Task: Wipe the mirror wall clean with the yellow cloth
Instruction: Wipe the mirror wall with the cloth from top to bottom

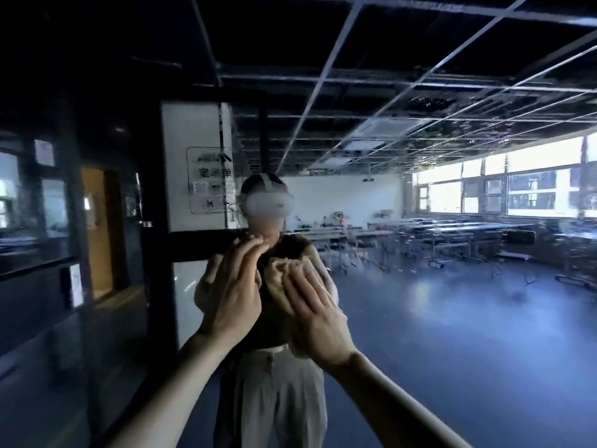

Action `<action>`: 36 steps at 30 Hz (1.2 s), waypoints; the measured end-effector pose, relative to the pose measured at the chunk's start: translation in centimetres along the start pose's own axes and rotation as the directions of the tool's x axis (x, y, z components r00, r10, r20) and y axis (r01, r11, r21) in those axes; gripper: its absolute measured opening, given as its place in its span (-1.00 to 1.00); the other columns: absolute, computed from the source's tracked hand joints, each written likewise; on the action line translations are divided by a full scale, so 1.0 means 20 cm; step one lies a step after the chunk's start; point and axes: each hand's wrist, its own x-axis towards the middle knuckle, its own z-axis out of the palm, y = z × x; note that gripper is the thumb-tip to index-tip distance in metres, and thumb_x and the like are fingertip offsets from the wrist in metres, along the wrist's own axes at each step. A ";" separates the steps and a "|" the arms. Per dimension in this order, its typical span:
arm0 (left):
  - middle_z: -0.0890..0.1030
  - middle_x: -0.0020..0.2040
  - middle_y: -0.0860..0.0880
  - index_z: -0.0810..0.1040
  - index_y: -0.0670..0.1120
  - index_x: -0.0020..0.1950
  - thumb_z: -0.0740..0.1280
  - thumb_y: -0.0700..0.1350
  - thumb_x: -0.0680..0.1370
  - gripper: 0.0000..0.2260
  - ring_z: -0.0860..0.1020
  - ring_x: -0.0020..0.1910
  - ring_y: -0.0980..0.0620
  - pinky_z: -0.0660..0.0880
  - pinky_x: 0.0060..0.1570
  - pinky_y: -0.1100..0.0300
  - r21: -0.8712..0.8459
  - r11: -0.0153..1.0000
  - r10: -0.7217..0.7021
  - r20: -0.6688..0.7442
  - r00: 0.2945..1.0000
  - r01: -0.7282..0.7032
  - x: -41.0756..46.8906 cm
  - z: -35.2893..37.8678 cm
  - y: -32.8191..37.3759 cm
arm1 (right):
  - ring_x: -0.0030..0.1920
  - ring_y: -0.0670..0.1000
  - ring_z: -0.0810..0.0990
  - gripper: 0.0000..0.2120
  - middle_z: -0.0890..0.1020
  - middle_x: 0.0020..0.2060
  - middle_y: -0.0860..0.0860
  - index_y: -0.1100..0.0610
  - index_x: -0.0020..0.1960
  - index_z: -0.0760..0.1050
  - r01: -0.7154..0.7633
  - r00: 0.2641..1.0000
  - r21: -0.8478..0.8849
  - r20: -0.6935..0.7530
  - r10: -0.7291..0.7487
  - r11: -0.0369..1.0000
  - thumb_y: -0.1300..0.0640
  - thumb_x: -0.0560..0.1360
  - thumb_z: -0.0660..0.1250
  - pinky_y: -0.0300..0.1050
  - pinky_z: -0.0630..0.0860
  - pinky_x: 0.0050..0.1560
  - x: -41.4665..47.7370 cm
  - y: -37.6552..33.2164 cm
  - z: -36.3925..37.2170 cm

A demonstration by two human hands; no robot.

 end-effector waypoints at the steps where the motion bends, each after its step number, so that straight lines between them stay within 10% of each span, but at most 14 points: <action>1: 0.41 0.34 -0.07 0.34 -0.08 0.34 0.17 -0.35 0.46 -0.54 0.40 0.34 -0.08 0.43 0.20 -0.13 -0.012 1.000 0.016 0.003 1.000 -0.016 0.00 0.01 0.01 | 0.45 0.11 0.21 -0.49 0.34 0.42 0.12 0.19 0.40 0.34 -0.008 1.000 0.012 0.014 0.008 1.000 0.20 0.47 0.32 -0.08 0.06 0.49 0.02 0.06 -0.02; 7: 0.43 0.33 -0.10 0.42 -0.21 0.30 -0.01 -0.24 0.53 -0.60 0.38 0.35 -0.09 0.40 0.23 -0.15 0.036 0.998 0.046 0.021 0.999 -0.047 0.03 0.04 0.04 | 0.42 0.34 0.22 -0.32 0.26 0.42 0.32 0.36 0.43 0.25 -0.436 0.872 0.053 -0.223 0.437 0.898 0.14 0.35 0.04 0.20 0.27 0.38 0.54 0.59 -0.36; 15: 0.40 0.35 -0.09 0.42 -0.20 0.32 0.00 -0.24 0.50 -0.57 0.35 0.37 -0.02 0.31 0.33 -0.07 0.043 0.999 -0.007 0.107 0.994 0.002 -0.06 0.14 0.11 | 0.41 0.16 0.22 -0.44 0.34 0.38 0.26 0.34 0.40 0.32 -0.372 0.879 0.077 -0.291 0.378 0.925 0.13 0.45 0.11 0.05 0.22 0.39 0.17 0.58 -0.28; 20: 0.37 0.35 -0.09 0.36 -0.17 0.34 0.02 -0.27 0.48 -0.56 0.31 0.37 -0.05 0.17 0.41 0.05 0.064 0.997 0.026 0.170 0.985 -0.037 -0.15 0.13 0.16 | 0.53 0.01 -0.06 -0.49 0.03 0.53 0.06 0.12 0.54 -0.05 -0.211 0.966 -0.028 -0.159 0.204 0.977 0.01 0.64 -0.05 0.06 0.12 0.43 -0.37 0.50 -0.19; 26: 0.33 0.33 -0.07 0.36 -0.21 0.30 0.00 -0.28 0.49 -0.59 0.31 0.35 -0.04 0.19 0.40 0.13 0.069 0.996 -0.050 0.040 0.998 0.047 -0.21 -0.02 0.09 | 0.48 0.35 -0.01 -0.34 0.09 0.46 0.35 0.34 0.48 -0.02 -0.470 0.877 0.080 -0.069 0.475 0.879 0.13 0.52 0.21 0.24 0.01 0.46 -0.25 0.30 -0.05; 36: 0.38 0.29 -0.12 0.39 -0.21 0.27 0.01 -0.24 0.44 -0.58 0.32 0.34 0.04 0.14 0.41 0.29 0.020 0.973 -0.231 -0.037 0.972 0.232 -0.42 -0.13 0.07 | 0.45 0.27 0.17 -0.44 0.18 0.46 0.19 0.24 0.46 0.17 -0.072 0.986 0.141 0.158 0.050 0.987 0.18 0.47 0.09 0.05 0.01 0.50 -0.16 -0.40 0.25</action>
